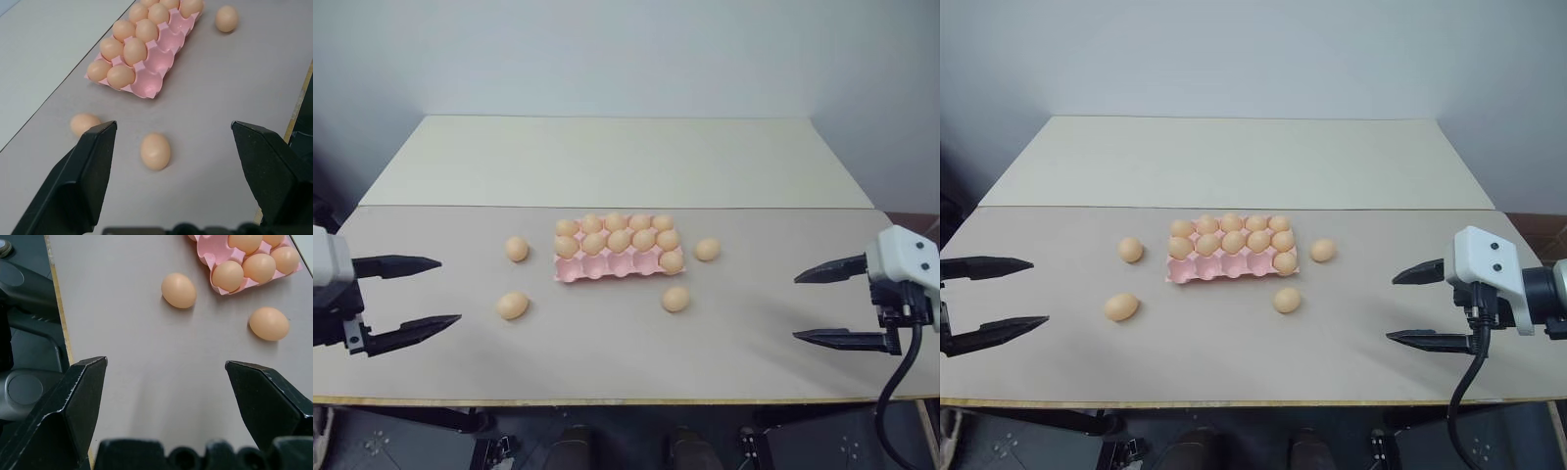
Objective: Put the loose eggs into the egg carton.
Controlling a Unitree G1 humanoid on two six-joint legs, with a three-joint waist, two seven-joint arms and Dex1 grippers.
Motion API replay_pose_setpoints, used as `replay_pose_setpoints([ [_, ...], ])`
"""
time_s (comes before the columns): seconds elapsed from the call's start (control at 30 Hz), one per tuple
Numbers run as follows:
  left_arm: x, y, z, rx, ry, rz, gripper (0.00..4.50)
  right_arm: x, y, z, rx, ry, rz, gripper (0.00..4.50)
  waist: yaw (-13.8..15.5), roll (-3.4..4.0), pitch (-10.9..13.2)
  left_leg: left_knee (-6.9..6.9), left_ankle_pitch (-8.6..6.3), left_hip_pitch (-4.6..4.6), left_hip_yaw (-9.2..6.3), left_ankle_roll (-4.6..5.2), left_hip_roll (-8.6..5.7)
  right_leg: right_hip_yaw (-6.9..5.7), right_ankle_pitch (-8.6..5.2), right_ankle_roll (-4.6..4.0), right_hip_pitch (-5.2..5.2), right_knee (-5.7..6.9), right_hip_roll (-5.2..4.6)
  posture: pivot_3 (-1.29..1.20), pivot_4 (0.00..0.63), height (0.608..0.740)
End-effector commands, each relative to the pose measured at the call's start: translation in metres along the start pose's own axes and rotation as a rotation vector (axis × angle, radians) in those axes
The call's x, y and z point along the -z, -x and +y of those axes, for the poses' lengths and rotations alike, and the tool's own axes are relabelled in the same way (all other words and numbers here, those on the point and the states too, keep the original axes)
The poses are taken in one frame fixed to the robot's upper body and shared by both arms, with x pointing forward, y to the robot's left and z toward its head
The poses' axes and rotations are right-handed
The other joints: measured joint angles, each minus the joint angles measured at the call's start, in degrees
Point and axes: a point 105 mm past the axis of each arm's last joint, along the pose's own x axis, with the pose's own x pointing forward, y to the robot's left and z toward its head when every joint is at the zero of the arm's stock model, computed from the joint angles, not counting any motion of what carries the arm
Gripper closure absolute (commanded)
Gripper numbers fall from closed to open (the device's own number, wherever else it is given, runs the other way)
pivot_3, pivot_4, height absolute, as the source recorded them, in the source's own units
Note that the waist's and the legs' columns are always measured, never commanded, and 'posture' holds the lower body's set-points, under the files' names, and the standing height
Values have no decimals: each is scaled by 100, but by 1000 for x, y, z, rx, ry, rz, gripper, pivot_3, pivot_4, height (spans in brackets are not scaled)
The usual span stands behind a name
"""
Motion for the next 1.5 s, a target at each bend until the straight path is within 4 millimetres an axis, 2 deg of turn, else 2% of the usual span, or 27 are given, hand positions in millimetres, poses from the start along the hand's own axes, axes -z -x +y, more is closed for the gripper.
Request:
replay_pose_setpoints([
  [0.03,-9,2,1,-16,-37,-13,433,-9,7,-3,28,56,4,0,0,0,0,0,0,0,0,0,0,0,0,0,0,0,0,0,150,740],
  [0.2,-15,0,7,-56,-57,-42,433,-11,7,-4,28,59,3,0,3,0,0,0,0,0,0,0,0,-1,0,0,0,1,0,0,150,740],
  [0.67,-18,-6,1,-4,-63,-62,433,-14,9,-11,42,67,13,0,-1,1,0,-3,0,2,2,0,1,2,0,0,-1,0,-1,0,150,740],
  [0.8,-14,-10,0,19,-46,-68,433,-15,4,-17,67,77,12,0,-2,1,0,-3,0,3,2,0,1,2,0,0,0,1,-1,0,150,740],
  [0.9,-13,-15,-2,47,-40,-74,433,-12,-11,-26,102,101,15,0,-3,1,0,-3,0,5,3,-1,0,4,0,0,0,2,-1,0,150,740],
  [1.13,-12,-28,-3,86,-32,-103,433,-8,-56,-63,186,164,-4,0,-36,2,1,-8,2,14,14,-3,-3,15,2,-4,-6,6,6,0,150,740],
  [1.27,-11,-37,-8,111,-28,-129,433,3,-92,-93,229,210,27,0,-43,2,1,-13,2,5,19,-4,-6,17,2,-3,-16,4,2,0,150,740],
  [1.5,-8,-41,-11,120,-25,-139,433,11,-129,-120,239,268,60,0,-39,4,2,-14,5,1,21,-8,-7,17,3,-4,-23,7,3,0,150,740],
])
